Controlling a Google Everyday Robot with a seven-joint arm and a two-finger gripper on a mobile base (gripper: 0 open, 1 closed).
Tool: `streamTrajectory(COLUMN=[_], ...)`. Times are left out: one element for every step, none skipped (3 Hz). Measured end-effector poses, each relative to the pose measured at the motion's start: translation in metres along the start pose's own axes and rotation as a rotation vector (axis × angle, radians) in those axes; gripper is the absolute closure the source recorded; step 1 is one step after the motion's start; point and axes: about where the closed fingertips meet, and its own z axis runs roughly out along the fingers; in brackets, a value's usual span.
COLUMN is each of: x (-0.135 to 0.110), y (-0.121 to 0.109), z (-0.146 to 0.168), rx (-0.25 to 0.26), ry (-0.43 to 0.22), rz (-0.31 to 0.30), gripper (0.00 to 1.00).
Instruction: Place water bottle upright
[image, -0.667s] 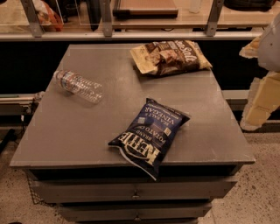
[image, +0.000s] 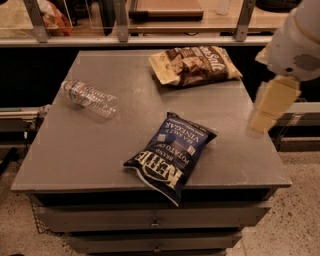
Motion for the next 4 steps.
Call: streamTrajectory(x=[-0.074, -0.17, -0.242, -0.301], y=[-0.021, -0.028, -0.016, 0.002], z=[0.033, 0.073, 0.094, 0.106], rx=[-0.016, -0.078, -0.133, -0.175], ry=[-0.021, -0.01, -0.007, -0.039], rz=[0.033, 0.096, 0.136, 0.164], gripper=[0.0, 0.0, 0.0, 0.0])
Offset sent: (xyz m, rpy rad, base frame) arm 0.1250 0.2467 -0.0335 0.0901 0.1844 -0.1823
